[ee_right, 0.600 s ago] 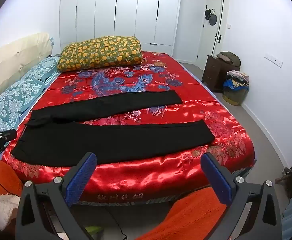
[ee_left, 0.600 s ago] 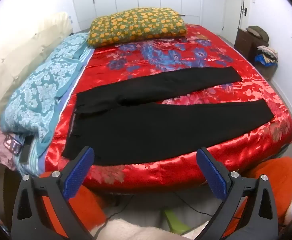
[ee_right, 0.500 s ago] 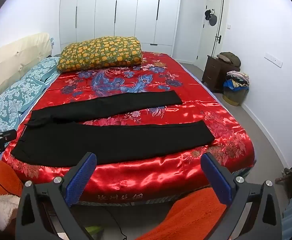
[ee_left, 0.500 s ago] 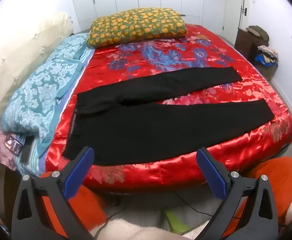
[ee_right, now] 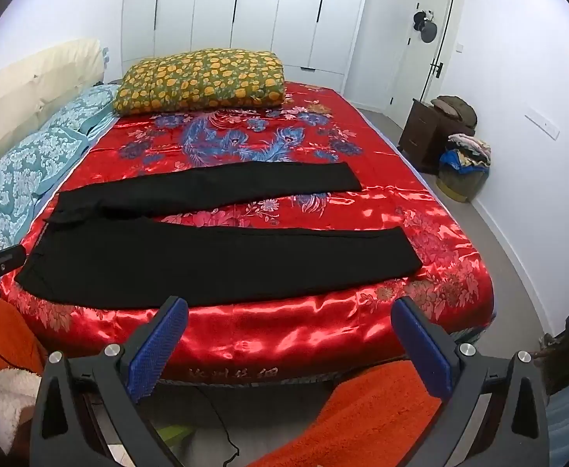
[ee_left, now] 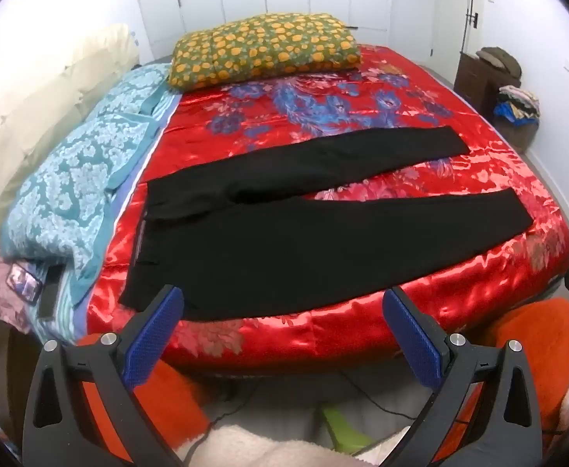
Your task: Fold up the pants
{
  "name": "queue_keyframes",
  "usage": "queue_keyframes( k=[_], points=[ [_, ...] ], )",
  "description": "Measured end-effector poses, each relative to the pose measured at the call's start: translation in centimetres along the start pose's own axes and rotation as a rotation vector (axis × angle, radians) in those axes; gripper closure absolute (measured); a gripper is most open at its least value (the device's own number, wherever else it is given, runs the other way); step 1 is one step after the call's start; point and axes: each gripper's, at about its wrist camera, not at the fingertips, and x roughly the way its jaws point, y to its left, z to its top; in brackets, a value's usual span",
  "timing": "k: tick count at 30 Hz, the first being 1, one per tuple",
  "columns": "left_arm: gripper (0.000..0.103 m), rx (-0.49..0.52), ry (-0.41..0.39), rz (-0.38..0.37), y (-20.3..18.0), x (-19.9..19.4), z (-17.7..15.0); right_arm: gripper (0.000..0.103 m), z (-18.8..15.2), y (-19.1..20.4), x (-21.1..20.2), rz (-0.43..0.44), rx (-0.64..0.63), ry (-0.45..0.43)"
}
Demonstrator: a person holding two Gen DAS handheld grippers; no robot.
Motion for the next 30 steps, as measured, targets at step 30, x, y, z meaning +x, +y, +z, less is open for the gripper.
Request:
queue_keyframes(
  k=[30],
  points=[
    [0.001,0.001,0.027,-0.012,0.2,1.3,-0.4,0.000,0.7,0.5,1.3,-0.014,-0.003,0.032]
  ],
)
